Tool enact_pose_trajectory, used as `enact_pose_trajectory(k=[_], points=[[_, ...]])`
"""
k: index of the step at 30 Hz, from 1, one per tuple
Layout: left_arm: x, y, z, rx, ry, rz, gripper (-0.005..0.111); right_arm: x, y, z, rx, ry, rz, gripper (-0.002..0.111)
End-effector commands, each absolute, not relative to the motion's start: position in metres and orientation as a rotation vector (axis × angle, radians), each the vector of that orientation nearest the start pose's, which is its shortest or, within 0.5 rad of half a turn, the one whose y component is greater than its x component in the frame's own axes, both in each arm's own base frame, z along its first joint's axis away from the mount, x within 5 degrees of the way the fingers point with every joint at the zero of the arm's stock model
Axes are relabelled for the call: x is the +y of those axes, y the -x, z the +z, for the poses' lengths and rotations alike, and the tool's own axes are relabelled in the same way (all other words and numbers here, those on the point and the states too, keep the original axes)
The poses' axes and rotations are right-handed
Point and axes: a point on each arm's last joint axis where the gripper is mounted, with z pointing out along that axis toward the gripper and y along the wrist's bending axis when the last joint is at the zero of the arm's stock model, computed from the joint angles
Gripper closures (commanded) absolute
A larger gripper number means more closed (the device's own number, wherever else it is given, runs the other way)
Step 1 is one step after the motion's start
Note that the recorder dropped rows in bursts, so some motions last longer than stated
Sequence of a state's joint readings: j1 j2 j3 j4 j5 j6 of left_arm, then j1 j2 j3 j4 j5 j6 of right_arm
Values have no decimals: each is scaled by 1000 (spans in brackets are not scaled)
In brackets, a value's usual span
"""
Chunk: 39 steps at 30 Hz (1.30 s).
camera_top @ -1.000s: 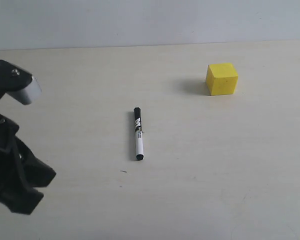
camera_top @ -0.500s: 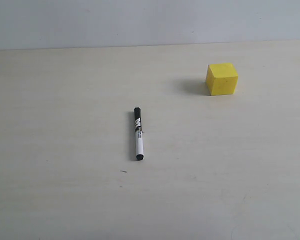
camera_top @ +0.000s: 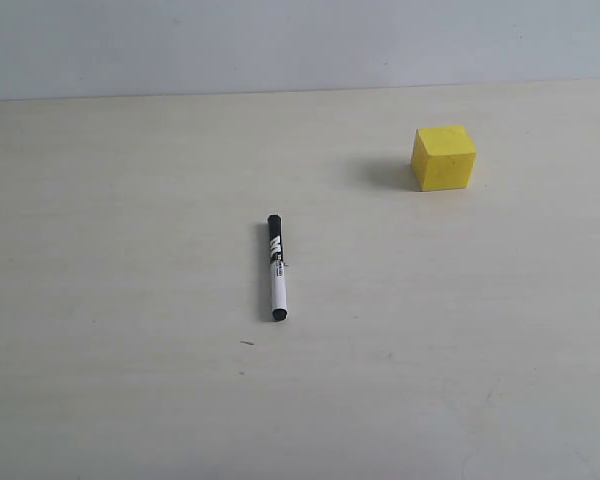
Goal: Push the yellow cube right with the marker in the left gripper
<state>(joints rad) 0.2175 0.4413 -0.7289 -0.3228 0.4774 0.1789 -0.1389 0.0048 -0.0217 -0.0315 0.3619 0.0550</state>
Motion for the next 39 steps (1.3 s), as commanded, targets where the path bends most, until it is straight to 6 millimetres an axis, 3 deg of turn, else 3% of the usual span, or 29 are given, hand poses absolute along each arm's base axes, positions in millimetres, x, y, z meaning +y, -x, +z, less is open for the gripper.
enact_pose_trajectory(k=[1, 9, 18, 31, 39], points=[[-2, -54, 387, 1567, 143, -31, 107, -9, -52, 187, 1817, -163, -98, 108], [-9, -34, 381, 1552, 100, -58, 107, -9, -52, 187, 1817, -163, -98, 108], [-10, -8, 347, 1341, 51, -112, 107, -9, -52, 187, 1817, -163, -98, 108], [-4, -34, 285, 1434, 96, -102, 107, -9, -52, 187, 1817, -163, -98, 108], [-2, -42, 264, 1491, 82, -56, 107, -9, -52, 187, 1817, -163, -98, 108]])
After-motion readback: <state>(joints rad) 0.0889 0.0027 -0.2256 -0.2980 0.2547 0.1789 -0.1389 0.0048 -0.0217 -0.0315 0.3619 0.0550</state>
